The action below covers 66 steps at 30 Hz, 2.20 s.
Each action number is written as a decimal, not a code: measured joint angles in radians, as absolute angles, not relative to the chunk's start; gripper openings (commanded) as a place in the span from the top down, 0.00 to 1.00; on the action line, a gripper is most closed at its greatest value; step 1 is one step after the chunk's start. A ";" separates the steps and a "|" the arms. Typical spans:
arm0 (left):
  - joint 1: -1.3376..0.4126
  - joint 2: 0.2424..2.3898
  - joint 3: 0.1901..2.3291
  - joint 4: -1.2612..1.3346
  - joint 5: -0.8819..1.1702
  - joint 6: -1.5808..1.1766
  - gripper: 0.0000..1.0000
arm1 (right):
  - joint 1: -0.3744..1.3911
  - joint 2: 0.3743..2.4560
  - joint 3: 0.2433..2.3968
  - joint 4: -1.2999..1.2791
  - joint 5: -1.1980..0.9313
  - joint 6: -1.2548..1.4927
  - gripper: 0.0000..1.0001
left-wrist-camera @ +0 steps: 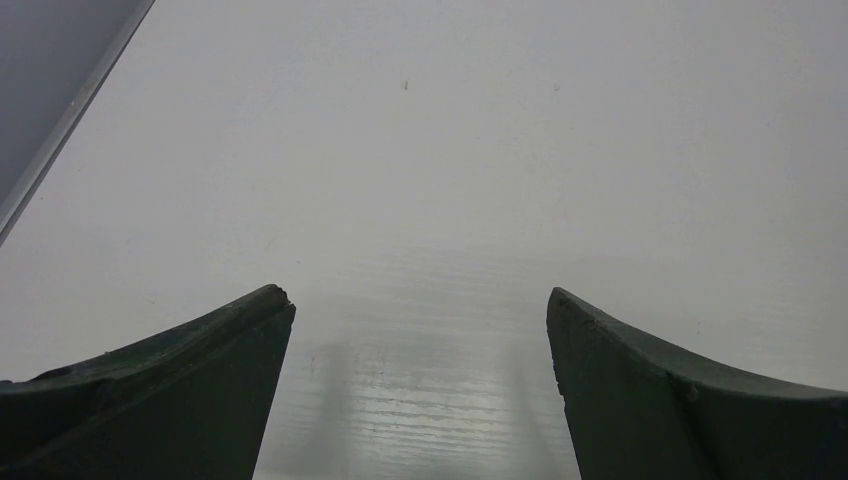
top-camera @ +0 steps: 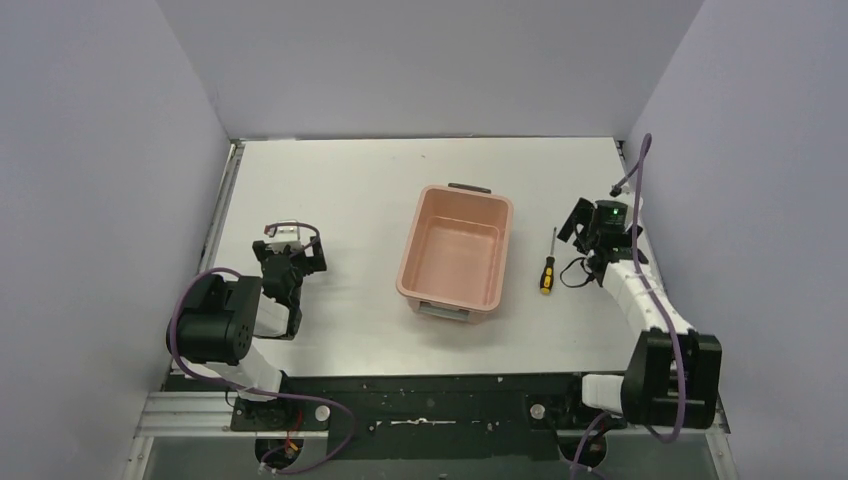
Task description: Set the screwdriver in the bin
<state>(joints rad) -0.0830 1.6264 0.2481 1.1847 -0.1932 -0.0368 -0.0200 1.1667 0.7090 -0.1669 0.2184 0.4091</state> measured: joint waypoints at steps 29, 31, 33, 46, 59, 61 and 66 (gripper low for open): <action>-0.083 1.626 0.248 1.185 -0.193 -0.037 0.03 | 0.002 1.568 1.083 -0.564 0.019 0.292 1.00; -0.083 1.626 0.248 1.185 -0.193 -0.037 0.03 | 0.009 1.523 1.183 -0.635 0.033 0.292 1.00; -0.083 1.626 0.248 1.185 -0.193 -0.037 0.03 | 0.027 1.483 1.286 -0.694 0.050 0.301 1.00; -0.083 1.626 0.248 1.185 -0.193 -0.036 0.03 | 0.627 1.493 1.574 -0.748 0.097 0.457 1.00; -0.083 1.626 0.248 1.185 -0.193 -0.036 0.03 | 0.715 1.731 1.295 -0.622 0.130 0.529 1.00; -0.083 1.626 0.248 1.185 -0.193 -0.036 0.03 | 0.718 1.767 1.258 -0.607 0.135 0.537 0.95; -0.083 1.626 0.248 1.185 -0.193 -0.036 0.03 | 0.721 1.830 1.234 -0.571 0.154 0.546 0.59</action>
